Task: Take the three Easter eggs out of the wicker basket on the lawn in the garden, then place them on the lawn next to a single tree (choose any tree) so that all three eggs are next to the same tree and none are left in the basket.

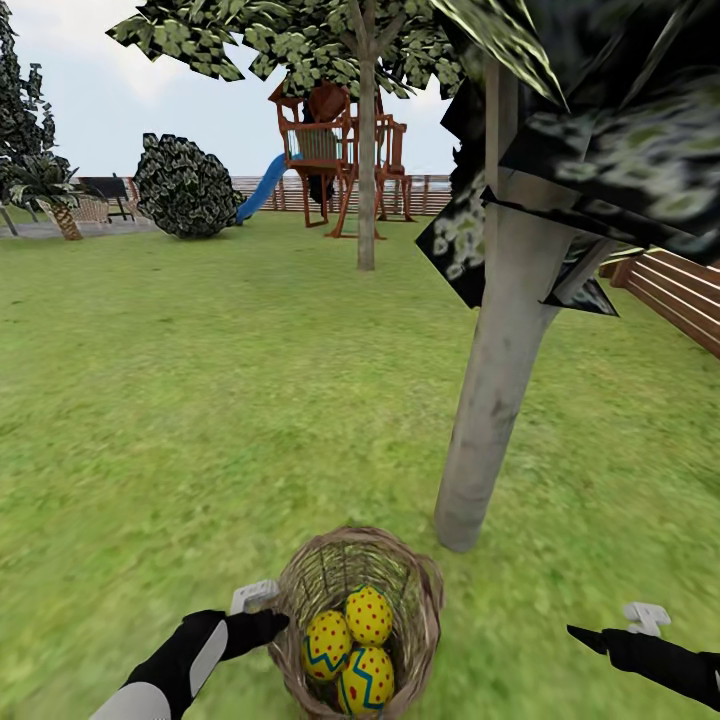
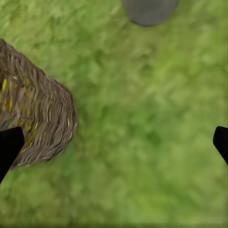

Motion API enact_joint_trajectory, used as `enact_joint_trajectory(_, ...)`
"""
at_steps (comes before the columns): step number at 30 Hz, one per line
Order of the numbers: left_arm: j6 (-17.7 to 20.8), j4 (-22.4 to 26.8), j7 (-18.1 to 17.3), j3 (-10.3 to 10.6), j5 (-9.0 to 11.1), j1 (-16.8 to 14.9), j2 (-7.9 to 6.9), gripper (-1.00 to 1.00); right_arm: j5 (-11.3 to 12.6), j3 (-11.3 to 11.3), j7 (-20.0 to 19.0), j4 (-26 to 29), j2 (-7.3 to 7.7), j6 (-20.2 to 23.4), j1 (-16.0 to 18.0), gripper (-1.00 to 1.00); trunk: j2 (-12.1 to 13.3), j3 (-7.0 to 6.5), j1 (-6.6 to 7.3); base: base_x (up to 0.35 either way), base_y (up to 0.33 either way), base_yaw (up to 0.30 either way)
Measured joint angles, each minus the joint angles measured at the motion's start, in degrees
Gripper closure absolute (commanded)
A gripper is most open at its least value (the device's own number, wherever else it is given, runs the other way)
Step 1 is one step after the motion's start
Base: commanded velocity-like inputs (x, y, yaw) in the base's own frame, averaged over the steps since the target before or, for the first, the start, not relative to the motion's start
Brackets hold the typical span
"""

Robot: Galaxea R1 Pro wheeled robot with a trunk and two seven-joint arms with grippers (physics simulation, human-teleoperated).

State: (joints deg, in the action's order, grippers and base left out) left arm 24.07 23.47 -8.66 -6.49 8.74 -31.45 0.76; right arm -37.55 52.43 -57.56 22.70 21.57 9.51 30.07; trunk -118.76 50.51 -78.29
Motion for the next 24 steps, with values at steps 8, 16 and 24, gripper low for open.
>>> enact_joint_trajectory(8,0.0,0.5,0.0,-0.1,-0.1,0.0,-0.01,-1.00,0.0,0.0,0.0,0.0,0.00,0.0,0.0,-1.00,0.8,-0.35,0.43,0.000,0.000,0.000)
enact_joint_trajectory(16,0.4,2.5,0.2,-0.2,-0.1,0.0,-0.19,-1.00,-1.3,-3.2,0.5,-0.2,-0.32,-0.1,0.0,-1.00,4.0,-1.79,2.19,0.000,0.000,0.000)
enact_joint_trajectory(24,1.0,7.7,-1.1,-7.9,-0.2,0.6,-4.67,-1.00,-13.5,-6.8,0.5,0.6,-6.03,0.8,0.1,-1.00,7.2,-3.23,3.95,0.000,0.000,0.000)
